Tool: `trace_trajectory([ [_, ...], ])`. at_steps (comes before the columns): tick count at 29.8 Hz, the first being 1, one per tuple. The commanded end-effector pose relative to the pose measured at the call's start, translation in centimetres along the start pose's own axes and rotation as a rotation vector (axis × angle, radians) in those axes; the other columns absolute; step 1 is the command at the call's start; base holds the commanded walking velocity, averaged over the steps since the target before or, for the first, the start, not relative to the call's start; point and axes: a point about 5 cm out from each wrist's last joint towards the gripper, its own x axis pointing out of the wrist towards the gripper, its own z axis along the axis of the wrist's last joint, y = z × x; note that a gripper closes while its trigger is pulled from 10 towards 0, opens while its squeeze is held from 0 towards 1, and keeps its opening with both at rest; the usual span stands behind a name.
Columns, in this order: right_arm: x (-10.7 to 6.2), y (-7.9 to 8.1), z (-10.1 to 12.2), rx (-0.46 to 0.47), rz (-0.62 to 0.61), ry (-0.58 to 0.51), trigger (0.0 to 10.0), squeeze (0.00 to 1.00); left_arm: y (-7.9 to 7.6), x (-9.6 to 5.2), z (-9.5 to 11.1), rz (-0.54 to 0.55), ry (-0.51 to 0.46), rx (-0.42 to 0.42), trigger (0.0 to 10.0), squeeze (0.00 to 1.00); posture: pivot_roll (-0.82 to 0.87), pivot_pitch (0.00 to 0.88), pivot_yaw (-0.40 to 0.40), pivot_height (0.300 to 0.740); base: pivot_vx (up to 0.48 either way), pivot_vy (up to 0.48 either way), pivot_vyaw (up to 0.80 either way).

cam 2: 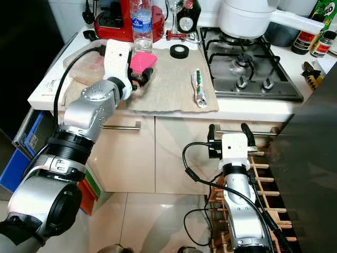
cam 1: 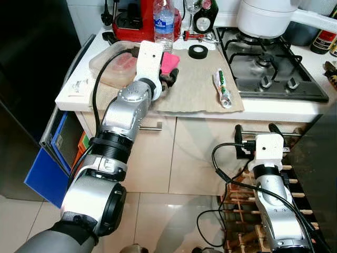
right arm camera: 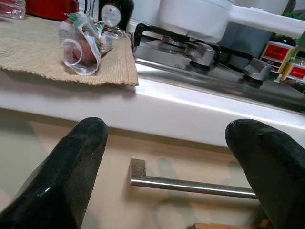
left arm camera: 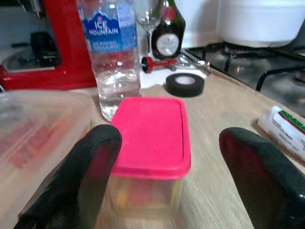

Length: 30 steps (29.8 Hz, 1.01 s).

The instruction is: Restocking fridge

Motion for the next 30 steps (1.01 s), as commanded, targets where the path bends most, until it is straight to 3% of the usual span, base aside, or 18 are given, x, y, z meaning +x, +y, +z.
trace_trajectory([
  [1, 0.3, -0.1, 0.7, 0.003, -0.002, -0.021, 10.0, 0.00, 0.0, -0.2, 0.9, 0.013, -0.037, 0.012, 10.0, 0.00, -0.01, 0.068, -0.012, 0.740, 0.000, 0.000, 0.00],
  [7, 0.3, -0.1, 0.6, 0.002, 0.005, -0.016, 10.0, 0.00, 0.3, -0.4, 1.7, 0.036, -0.077, 0.022, 10.0, 0.00, 0.01, 0.070, -0.018, 0.740, 0.000, 0.000, 0.00],
  [9, 0.3, 0.0, 0.5, 0.002, 0.006, -0.014, 10.0, 0.00, 0.3, -0.5, 1.7, 0.012, -0.086, -0.029, 10.0, 0.00, 0.01, 0.070, -0.018, 0.740, 0.000, 0.000, 0.00],
  [10, 0.3, 0.0, 0.5, 0.003, 0.007, -0.014, 10.0, 0.00, 0.3, -0.5, 1.7, 0.009, -0.086, -0.051, 10.0, 1.00, 0.01, 0.070, -0.019, 0.740, 0.000, 0.000, 0.00],
  [17, 0.3, 0.0, 0.3, 0.001, 0.013, -0.002, 10.0, 0.00, 2.1, -0.6, 0.9, 0.100, -0.074, 0.003, 10.0, 1.00, 0.01, 0.072, -0.028, 0.740, 0.000, 0.000, 0.00],
  [20, 0.3, 0.0, 0.2, 0.000, 0.015, -0.001, 10.0, 0.00, 2.2, -0.6, 0.8, 0.100, -0.072, -0.002, 10.0, 1.00, 0.01, 0.071, -0.029, 0.740, 0.000, 0.000, 0.00],
  [27, 0.4, -0.1, 0.3, -0.004, 0.018, -0.002, 10.0, 0.00, 1.6, -0.5, -0.1, 0.071, -0.037, -0.028, 10.0, 1.00, 0.01, 0.067, -0.031, 0.740, 0.000, 0.000, 0.00],
  [30, 0.4, -0.1, 0.2, -0.005, 0.020, -0.002, 10.0, 0.00, 0.0, -0.4, -0.6, 0.001, -0.018, -0.051, 10.0, 1.00, 0.00, 0.063, -0.030, 0.740, 0.000, 0.000, 0.00],
])
